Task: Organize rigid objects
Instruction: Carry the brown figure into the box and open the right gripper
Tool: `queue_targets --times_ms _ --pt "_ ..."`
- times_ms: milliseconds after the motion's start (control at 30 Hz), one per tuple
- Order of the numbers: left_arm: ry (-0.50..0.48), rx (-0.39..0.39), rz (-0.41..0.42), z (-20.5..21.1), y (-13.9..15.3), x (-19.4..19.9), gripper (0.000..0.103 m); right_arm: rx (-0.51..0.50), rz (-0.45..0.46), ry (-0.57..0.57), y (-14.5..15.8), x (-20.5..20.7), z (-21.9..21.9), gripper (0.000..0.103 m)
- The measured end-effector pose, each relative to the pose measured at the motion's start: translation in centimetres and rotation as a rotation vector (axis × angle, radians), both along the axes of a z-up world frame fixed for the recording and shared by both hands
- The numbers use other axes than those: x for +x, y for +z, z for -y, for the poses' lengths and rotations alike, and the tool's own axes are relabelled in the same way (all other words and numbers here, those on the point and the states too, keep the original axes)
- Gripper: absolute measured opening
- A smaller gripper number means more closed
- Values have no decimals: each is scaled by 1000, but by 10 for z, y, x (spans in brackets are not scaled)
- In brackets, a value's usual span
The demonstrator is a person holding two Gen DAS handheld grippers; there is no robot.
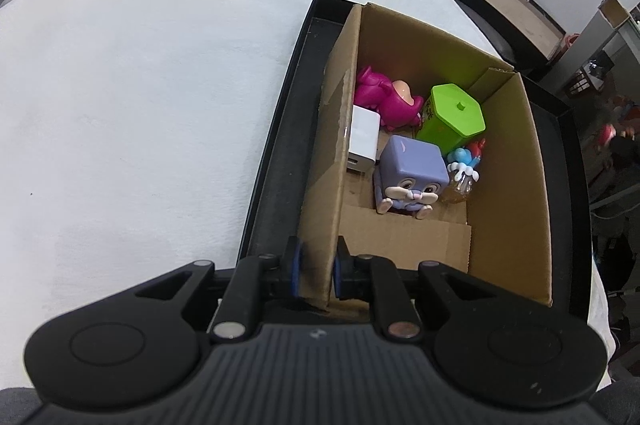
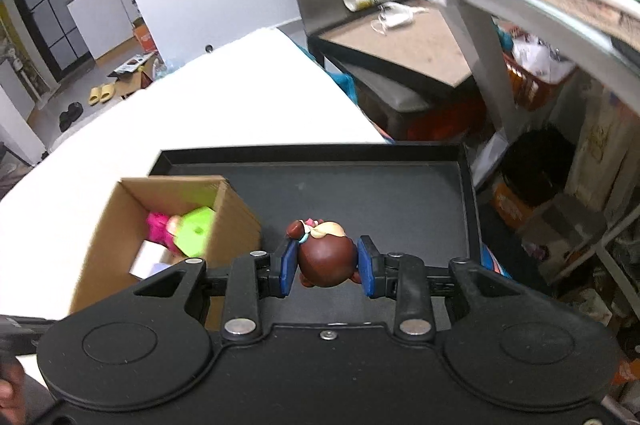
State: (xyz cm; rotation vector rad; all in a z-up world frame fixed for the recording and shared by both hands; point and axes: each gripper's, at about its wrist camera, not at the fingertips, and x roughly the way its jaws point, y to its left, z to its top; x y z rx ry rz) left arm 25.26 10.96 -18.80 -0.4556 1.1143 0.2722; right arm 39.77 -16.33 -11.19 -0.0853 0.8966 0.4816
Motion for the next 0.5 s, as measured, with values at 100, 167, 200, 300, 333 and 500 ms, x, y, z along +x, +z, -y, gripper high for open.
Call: queue_targets --times_ms 100,167,200,300,333,500 --pt "-3 -16 11 -3 -1 -2 15 -4 18 26 10 -5 -15 31" --pt "-2 -26 16 -4 -2 -3 15 -7 26 48 16 -8 -28 31" --pt "-2 -30 19 -5 -2 -3 16 -10 29 57 18 -9 -34 31" --pt "-7 -38 27 -7 -3 -4 16 -19 36 87 22 -12 -52 31" --pt "-8 -41 29 -8 -3 -5 16 -22 37 96 23 -13 -58 31" --pt "-9 -61 43 -12 -5 -7 16 -43 42 133 25 -18 -86 31"
